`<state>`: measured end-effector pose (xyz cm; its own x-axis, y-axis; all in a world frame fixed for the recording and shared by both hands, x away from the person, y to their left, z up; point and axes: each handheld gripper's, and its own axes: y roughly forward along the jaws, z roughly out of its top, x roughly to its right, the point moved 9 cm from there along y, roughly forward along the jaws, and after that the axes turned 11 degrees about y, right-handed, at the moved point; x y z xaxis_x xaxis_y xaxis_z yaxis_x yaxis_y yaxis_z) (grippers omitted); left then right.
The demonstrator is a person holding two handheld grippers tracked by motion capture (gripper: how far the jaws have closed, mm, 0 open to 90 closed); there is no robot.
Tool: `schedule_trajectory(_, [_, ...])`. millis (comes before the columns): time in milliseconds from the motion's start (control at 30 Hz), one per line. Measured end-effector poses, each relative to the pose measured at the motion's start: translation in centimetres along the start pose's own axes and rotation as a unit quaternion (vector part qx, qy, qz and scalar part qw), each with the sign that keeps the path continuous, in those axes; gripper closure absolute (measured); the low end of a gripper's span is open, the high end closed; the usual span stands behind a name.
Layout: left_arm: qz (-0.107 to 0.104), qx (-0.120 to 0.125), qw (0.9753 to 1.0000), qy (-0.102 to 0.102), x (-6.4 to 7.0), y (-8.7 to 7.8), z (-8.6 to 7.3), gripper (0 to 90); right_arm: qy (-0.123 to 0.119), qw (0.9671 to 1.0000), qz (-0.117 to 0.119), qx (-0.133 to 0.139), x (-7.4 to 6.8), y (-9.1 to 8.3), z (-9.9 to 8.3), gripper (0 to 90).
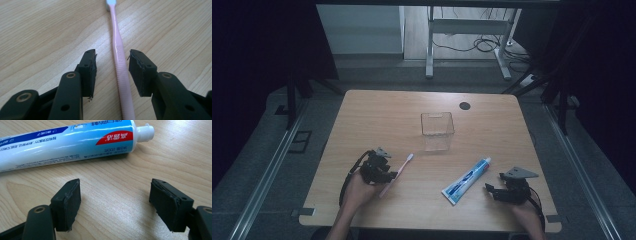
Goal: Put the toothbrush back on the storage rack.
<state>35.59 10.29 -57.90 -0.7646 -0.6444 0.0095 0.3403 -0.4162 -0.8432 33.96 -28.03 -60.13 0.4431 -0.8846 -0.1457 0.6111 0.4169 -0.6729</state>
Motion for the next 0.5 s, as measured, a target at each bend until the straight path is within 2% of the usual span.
schedule_trajectory(500, [-0.017, -0.059, 0.9980, 0.018, 0.3, 1.4, 1.5, 61.8, 0.000, 1.0000, 0.000, 0.000, 0.0, 0.0, 0.0, 25.1])
